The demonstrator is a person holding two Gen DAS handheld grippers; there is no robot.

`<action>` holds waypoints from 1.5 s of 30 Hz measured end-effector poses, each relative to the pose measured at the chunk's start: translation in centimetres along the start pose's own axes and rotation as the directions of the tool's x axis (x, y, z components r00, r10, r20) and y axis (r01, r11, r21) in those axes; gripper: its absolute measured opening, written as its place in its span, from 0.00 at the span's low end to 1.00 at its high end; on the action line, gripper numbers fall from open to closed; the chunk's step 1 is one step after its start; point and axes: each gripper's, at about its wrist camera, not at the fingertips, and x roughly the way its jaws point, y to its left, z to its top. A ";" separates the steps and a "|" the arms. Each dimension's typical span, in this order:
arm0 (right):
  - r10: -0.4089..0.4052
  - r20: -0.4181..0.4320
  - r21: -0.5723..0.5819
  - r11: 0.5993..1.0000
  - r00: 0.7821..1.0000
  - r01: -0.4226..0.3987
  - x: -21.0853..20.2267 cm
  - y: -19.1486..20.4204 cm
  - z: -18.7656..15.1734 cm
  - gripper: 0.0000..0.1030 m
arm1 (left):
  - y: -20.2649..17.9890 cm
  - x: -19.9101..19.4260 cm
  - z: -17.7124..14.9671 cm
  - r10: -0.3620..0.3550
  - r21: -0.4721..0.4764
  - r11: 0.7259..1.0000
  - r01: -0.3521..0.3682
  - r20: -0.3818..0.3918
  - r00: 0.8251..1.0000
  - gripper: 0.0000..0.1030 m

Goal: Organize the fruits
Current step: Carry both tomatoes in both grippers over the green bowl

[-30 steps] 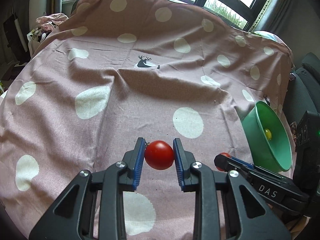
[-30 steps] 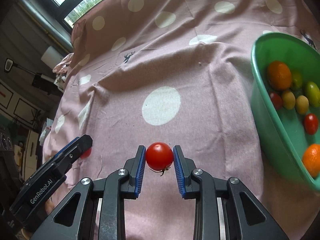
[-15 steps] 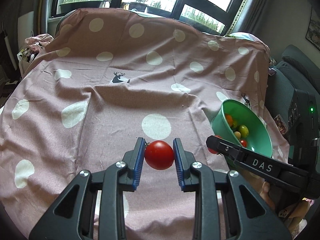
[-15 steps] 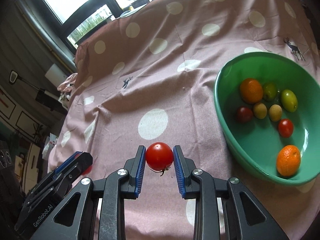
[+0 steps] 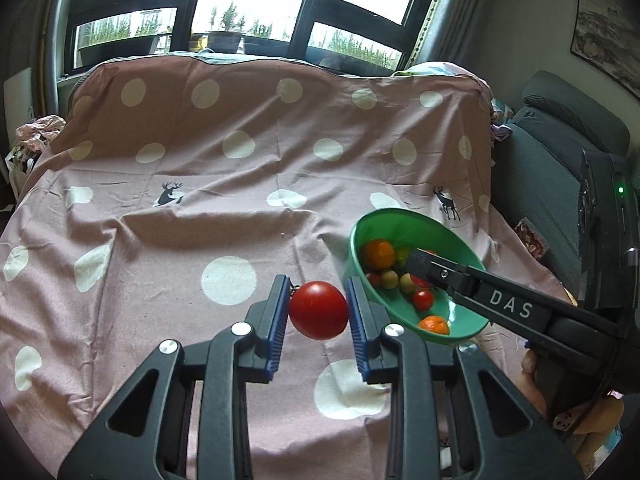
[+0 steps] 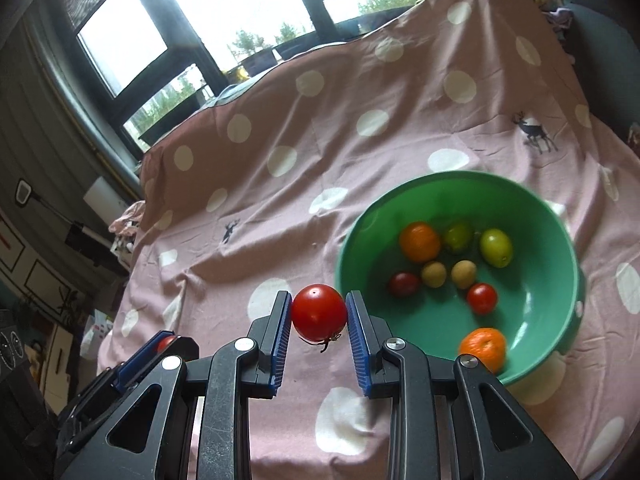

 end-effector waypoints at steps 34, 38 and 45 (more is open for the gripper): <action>-0.164 -0.067 0.201 0.964 0.984 0.174 -0.4 -10.8 1.3 0.30 | -8.3 10.9 -0.1 -0.127 0.034 0.990 0.139 -0.238 0.963 0.28; -0.183 -0.086 0.198 0.960 0.979 0.196 0.0 -10.8 1.2 0.29 | -8.2 11.4 -0.2 -0.122 0.031 0.991 0.134 -0.251 0.960 0.28; -0.193 -0.097 0.196 0.958 0.976 0.209 0.1 -11.0 1.1 0.29 | -8.2 12.0 -0.6 -0.119 0.027 0.991 0.131 -0.269 0.956 0.28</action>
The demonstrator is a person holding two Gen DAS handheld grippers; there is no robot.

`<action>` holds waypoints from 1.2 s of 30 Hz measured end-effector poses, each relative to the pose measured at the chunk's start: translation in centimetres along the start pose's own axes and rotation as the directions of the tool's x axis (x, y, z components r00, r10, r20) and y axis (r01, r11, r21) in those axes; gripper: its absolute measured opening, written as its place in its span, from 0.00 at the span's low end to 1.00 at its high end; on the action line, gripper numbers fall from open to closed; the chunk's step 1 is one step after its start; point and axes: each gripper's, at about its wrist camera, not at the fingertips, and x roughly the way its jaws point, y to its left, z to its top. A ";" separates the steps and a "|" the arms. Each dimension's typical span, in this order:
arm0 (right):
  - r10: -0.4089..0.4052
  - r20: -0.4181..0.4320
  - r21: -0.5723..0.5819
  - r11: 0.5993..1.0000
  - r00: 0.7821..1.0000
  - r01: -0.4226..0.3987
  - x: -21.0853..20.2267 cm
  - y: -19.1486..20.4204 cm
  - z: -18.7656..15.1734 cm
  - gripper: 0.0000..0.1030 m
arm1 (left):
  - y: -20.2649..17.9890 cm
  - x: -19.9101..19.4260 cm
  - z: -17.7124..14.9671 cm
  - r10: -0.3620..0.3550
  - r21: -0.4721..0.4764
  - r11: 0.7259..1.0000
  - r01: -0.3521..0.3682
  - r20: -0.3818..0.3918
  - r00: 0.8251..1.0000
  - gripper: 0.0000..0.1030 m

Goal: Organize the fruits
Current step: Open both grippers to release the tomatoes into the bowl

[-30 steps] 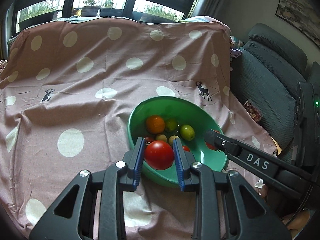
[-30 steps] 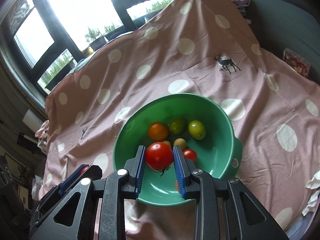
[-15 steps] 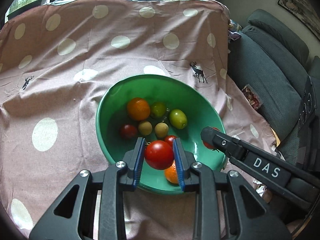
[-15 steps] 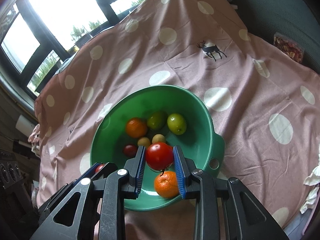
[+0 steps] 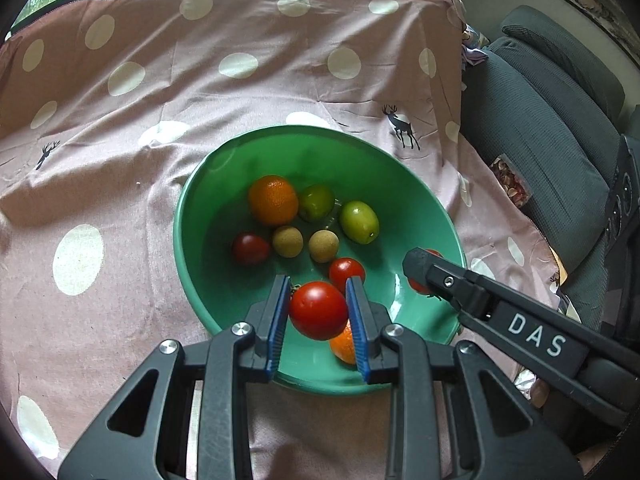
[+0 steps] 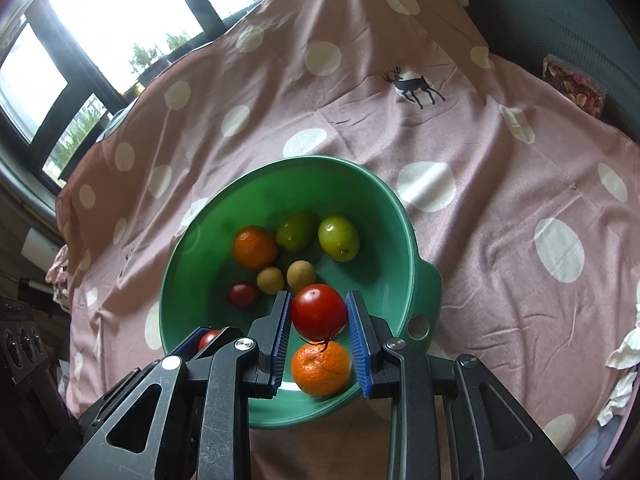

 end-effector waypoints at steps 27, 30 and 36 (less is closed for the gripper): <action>0.055 0.117 0.025 0.998 0.992 -0.058 -2.9 -0.4 0.5 0.75 | 0.3 -5.8 0.2 0.094 -0.010 0.996 -0.094 0.149 0.984 0.99; 0.051 0.122 0.016 0.998 0.991 -0.054 -3.1 -0.2 0.5 0.75 | 0.6 -5.9 0.1 0.087 -0.011 0.996 -0.086 0.144 0.986 0.99; 0.030 0.114 0.018 0.999 0.993 -0.032 -3.0 -0.2 0.5 0.75 | 1.1 -5.9 -0.1 0.085 -0.033 0.996 -0.082 0.127 0.988 0.99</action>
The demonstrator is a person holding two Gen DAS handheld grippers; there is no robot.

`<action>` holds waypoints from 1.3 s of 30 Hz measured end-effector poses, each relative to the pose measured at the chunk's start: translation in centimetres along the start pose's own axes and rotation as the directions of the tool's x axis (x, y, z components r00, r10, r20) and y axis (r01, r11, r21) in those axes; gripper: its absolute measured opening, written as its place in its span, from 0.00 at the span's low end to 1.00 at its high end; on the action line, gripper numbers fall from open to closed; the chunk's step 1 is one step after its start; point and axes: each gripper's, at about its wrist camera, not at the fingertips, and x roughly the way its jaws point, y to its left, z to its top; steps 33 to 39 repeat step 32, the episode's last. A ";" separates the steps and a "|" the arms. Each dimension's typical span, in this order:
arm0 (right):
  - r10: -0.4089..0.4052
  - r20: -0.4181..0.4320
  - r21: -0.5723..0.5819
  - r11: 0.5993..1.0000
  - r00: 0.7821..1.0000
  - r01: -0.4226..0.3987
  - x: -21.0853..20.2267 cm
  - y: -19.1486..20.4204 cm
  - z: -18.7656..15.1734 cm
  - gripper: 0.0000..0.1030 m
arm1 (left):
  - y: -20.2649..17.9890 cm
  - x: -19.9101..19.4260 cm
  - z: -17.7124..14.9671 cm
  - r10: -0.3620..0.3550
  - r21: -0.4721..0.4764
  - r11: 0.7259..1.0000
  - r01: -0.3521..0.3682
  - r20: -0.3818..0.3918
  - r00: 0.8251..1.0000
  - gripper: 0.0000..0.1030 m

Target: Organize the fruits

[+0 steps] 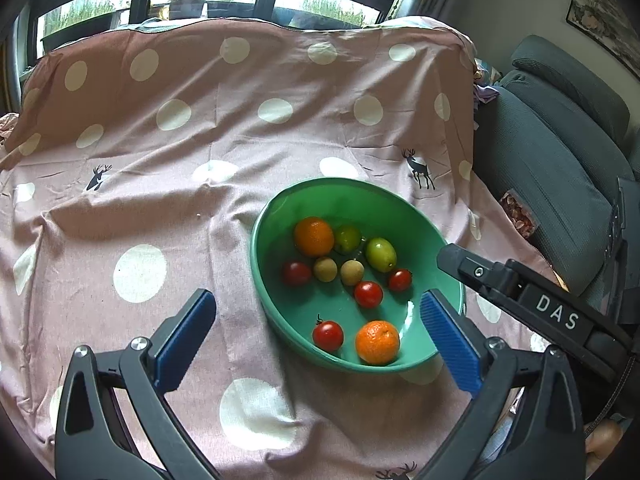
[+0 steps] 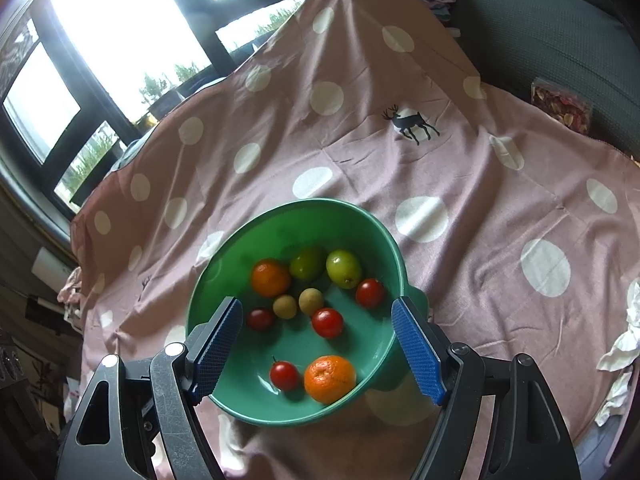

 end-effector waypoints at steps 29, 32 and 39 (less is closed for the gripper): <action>0.007 -0.005 -0.007 1.000 1.000 -0.007 -0.1 0.4 -0.1 0.75 | 0.5 -0.9 -0.2 -0.008 -0.016 1.000 0.008 -0.002 1.000 0.99; -0.002 -0.003 -0.009 1.000 1.000 0.002 0.0 0.5 -0.2 0.76 | 0.7 -1.1 -0.3 -0.007 -0.016 1.000 0.007 0.002 1.000 0.99; -0.002 -0.003 -0.009 1.000 1.000 0.002 0.0 0.5 -0.2 0.76 | 0.7 -1.1 -0.3 -0.007 -0.016 1.000 0.007 0.002 1.000 0.99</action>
